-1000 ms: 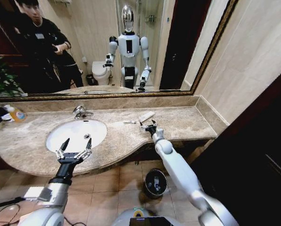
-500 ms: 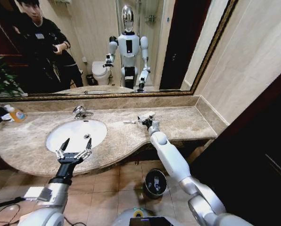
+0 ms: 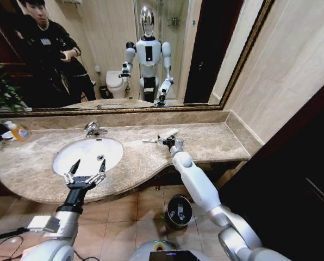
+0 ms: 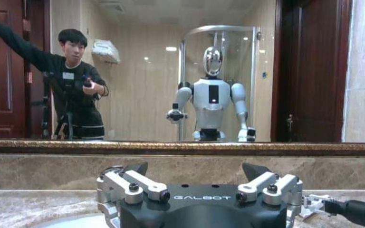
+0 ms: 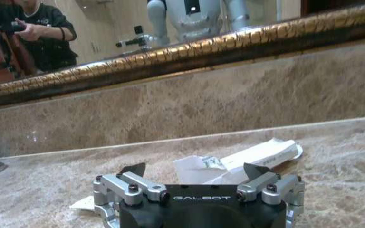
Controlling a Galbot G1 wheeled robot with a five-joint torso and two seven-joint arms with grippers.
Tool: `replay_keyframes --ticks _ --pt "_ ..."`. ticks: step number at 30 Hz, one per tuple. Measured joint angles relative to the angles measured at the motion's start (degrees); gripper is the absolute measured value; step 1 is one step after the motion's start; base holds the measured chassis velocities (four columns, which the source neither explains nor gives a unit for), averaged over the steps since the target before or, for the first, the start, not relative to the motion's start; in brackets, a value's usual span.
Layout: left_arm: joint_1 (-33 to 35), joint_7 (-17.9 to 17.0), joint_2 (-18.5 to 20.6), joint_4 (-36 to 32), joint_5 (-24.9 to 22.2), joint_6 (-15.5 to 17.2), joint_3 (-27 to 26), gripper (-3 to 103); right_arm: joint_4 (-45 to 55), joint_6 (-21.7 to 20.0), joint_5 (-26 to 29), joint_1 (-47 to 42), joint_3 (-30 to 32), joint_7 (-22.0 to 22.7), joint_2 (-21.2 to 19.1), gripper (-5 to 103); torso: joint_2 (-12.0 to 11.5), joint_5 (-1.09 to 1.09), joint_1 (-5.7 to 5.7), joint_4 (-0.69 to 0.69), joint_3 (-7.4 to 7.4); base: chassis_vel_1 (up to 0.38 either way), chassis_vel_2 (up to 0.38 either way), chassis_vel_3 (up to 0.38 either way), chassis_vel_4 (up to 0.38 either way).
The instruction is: Pick up the trash from the sink and place it in the trash bin.
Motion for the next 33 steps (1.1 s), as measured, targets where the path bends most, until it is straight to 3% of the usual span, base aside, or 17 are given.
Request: replay_keyframes --ticks 3,6,13,33 --pt "0.0 0.0 0.0 0.0 0.0 0.0 0.0 100 0.67 -0.8 1.68 0.26 -0.56 3.03 0.34 100 0.0 0.0 0.0 0.0 0.0 0.0 0.0 0.0 0.0" --pt "0.0 0.0 0.0 0.0 0.0 0.0 0.0 100 0.34 -2.59 7.36 2.41 -1.8 10.45 1.67 100 0.0 -0.01 0.0 0.01 0.0 0.0 0.0 0.0 0.0" --pt "0.0 0.0 0.0 0.0 0.0 0.0 0.0 100 -4.48 -3.89 12.44 6.56 -0.78 15.74 5.46 100 0.0 0.0 0.0 0.02 0.0 0.0 0.0 0.0 0.0" --pt "0.0 0.0 0.0 0.0 0.0 0.0 0.0 100 -11.01 -1.86 6.46 7.62 0.88 13.83 5.68 100 0.01 0.0 0.0 0.01 0.0 0.0 0.0 0.0 0.0"
